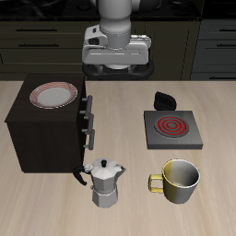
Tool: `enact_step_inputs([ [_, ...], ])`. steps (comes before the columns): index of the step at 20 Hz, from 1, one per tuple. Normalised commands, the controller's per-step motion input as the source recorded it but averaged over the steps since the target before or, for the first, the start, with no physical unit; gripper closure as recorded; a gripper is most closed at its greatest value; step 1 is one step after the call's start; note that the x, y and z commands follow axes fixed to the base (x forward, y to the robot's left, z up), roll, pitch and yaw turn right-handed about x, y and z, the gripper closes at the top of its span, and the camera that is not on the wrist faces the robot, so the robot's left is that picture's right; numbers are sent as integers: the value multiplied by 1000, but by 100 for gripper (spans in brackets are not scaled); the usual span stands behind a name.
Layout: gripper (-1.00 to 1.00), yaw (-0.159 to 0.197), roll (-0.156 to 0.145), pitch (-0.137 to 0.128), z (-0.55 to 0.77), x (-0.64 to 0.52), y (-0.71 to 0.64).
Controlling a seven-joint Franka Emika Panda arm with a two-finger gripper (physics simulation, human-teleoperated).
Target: Place moka pot on the flat stove
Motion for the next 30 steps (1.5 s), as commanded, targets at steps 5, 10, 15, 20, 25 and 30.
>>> enact_step_inputs([
  [5, -100, -51, -9, 35, 15, 523, -139],
  [10, -100, 27, 34, 12, 4, 341, 27],
  [15, -100, 19, 40, -3, 79, 335, 70],
  [20, -100, 2, 2, -1, 59, 277, -16],
  [25, -100, 7, 44, -28, 74, 205, 73],
  [30, -100, 14, -14, -16, 123, 299, -64],
])
